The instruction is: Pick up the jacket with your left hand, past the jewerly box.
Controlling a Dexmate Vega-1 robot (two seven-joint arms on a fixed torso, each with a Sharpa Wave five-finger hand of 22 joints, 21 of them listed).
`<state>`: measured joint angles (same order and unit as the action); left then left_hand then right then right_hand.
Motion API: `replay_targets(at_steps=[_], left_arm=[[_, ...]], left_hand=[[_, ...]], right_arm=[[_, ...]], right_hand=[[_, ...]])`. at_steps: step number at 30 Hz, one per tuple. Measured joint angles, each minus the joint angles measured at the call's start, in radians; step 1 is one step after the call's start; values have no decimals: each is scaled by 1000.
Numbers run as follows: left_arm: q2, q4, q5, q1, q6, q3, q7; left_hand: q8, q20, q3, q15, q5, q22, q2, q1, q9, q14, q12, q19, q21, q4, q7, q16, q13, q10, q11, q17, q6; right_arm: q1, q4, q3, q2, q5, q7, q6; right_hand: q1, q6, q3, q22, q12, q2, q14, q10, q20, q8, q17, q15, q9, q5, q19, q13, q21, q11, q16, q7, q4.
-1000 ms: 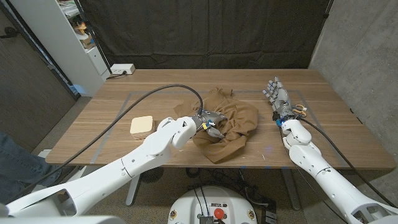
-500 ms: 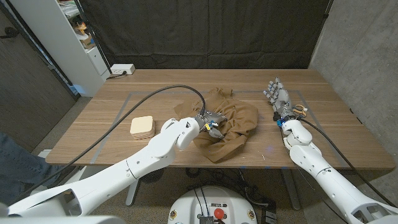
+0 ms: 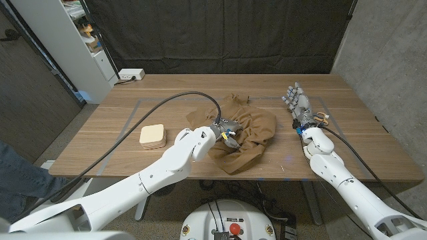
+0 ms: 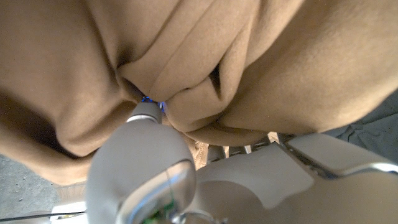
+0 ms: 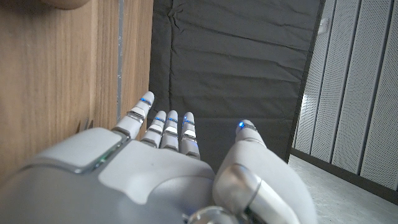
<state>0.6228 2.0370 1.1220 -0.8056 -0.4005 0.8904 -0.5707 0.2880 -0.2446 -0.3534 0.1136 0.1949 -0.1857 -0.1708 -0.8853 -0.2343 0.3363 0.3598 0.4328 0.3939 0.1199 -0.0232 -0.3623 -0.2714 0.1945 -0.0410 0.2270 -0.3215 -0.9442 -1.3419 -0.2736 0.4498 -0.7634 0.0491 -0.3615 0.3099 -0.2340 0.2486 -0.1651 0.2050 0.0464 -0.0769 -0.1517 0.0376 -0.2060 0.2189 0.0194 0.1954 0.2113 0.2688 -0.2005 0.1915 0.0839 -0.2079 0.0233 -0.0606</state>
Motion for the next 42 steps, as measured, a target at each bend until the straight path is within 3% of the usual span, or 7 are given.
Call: replay_targets(at_steps=[4, 9, 18, 22, 30, 38, 42], left_arm=[[-3, 0, -5, -9, -10, 0, 31], [-5, 0, -27, -20, -15, -5, 72], [-9, -8, -59, -34, -24, -12, 138], [-9, -10, -69, -35, -29, -12, 160], [-13, -17, -87, -35, -41, -11, 186], [-13, -17, -92, -29, -58, -5, 193], [-13, -15, -89, -27, -72, -4, 196]], left_hand=[[33, -7, 0, 0, 14, 0, -18, -39, -1, 11, 33, 25, 31, 0, 4, -56, -1, 42, 9, 1, -82], [74, -22, -4, 12, 27, 0, -43, -93, -2, 31, 67, 40, 69, -4, 9, -102, -92, 83, 15, 9, -163], [114, -47, -14, 29, 58, 0, -93, -149, -41, 80, 115, 67, 149, -14, 21, -141, -136, 139, 29, 53, -245], [120, -56, -18, 27, 70, 0, -122, -177, -73, 89, 124, 77, 175, -18, 27, -141, -151, 148, 30, 143, -267], [121, -63, -22, 24, 82, 0, -143, -199, -104, 92, 129, 84, 189, -22, 32, -141, -158, 149, 30, 265, -278], [129, -63, -26, 22, 93, 0, -150, -206, -112, 104, 136, 95, 203, -26, 38, -141, -167, 148, 30, 290, -283], [129, -57, -26, -2, 95, 0, -158, -213, -116, 136, 143, 118, 213, -26, 38, -141, -172, 160, 34, 297, -294]], right_arm=[[2, 0, -1, 0, 0, 0, 2], [2, -2, -1, 0, 0, 4, 6], [1, -9, -1, 1, 0, 9, 10], [-1, -11, 0, 2, 0, 12, 12], [-2, -12, 1, 2, -1, 12, 15], [1, -8, 1, 3, -2, 10, 15], [5, -5, 1, 2, -3, 6, 15]], right_hand=[[0, 0, 0, 0, 0, 0, 0, 0, 0, 0, 0, 0, 0, 0, 0, 0, 0, 0, 0, 0, 0], [0, 0, 0, 0, 0, 0, 0, 0, 0, 0, 0, 0, 0, 0, 0, 0, 0, 0, 0, 0, 0], [0, 0, 0, 0, 0, 0, -4, 0, 0, 0, 0, 4, 0, 0, 0, -2, 0, 0, 0, 0, 0], [0, 0, 0, 0, 0, 0, -4, 0, 0, 0, 0, 4, 0, 0, 0, -2, 0, 0, 0, 0, 0], [0, 0, 0, 0, 0, 0, -4, 5, 0, 0, 0, 4, 0, 0, 0, -2, 0, -5, 0, 0, 0], [0, 0, 0, 0, 0, 0, -4, 5, 4, 0, 0, 4, 0, 0, -4, -2, 0, -5, 0, 0, 0], [0, 0, -3, 0, 0, 0, -4, 5, 4, 0, 0, 4, 0, 0, -4, -2, 0, -5, 0, 0, -3]])
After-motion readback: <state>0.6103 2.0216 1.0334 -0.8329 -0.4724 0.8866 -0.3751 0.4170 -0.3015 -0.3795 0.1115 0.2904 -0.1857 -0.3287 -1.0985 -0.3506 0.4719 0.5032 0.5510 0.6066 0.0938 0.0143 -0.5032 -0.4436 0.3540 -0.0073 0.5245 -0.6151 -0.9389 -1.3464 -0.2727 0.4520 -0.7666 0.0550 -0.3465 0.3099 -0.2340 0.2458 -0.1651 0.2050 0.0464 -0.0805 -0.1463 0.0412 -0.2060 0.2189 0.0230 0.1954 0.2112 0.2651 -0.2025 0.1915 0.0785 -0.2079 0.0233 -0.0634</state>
